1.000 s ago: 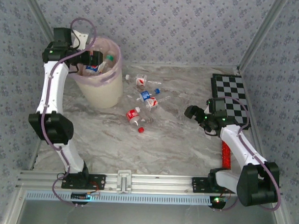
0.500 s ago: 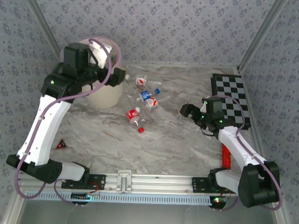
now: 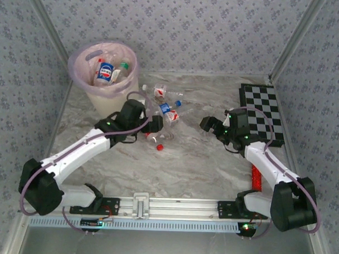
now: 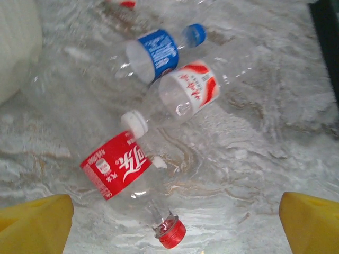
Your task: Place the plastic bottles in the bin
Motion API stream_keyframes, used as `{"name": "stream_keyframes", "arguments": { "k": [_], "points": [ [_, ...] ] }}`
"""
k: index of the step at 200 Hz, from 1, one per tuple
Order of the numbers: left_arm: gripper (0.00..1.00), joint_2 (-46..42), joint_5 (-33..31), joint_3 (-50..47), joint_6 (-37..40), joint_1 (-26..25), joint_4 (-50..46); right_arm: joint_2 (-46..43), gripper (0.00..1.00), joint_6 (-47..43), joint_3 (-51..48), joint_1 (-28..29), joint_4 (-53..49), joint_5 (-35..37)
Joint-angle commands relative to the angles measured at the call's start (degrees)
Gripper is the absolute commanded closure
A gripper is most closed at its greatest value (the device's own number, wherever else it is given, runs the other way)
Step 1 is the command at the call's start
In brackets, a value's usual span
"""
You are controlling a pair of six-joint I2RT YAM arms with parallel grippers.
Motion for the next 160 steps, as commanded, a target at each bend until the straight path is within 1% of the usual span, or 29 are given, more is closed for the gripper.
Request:
{"name": "stream_keyframes", "arguments": {
  "k": [1,28,41,58,83,115,142,160],
  "points": [
    [0.01,1.2,-12.3,0.4,-10.6,-1.9,5.7,0.3,0.0,-0.9,0.4,0.1,0.1,0.8],
    [0.01,5.0,-19.8,-1.1,-16.1,-2.5,4.3,0.1,0.0,-0.7,-1.7,-0.3,1.1,1.4],
    [0.02,7.4,-21.8,-1.7,-17.8,-2.5,4.7,0.6,0.0,-0.9,-1.5,-0.7,0.8,0.6],
    [0.02,11.0,-22.8,-1.4,-18.8,-2.5,4.8,1.1,0.0,-2.1,-0.2,-0.9,-0.7,-0.3],
    [0.03,15.9,-22.4,0.0,-19.8,-2.5,4.7,0.2,0.0,-3.2,0.5,-1.2,-2.4,0.6],
    [0.09,20.3,-22.3,1.0,-21.4,-1.9,5.4,-0.7,0.0,-3.6,0.2,-1.5,-3.5,1.0],
    [0.1,23.5,-18.5,0.4,-21.2,-0.7,9.7,-1.0,0.0,-4.2,0.1,-1.9,-4.4,0.8],
    [0.17,25.1,-16.6,0.3,-21.1,-0.4,11.7,-1.2,0.0,-4.2,0.0,-2.1,-4.6,0.6]
  ]
}}
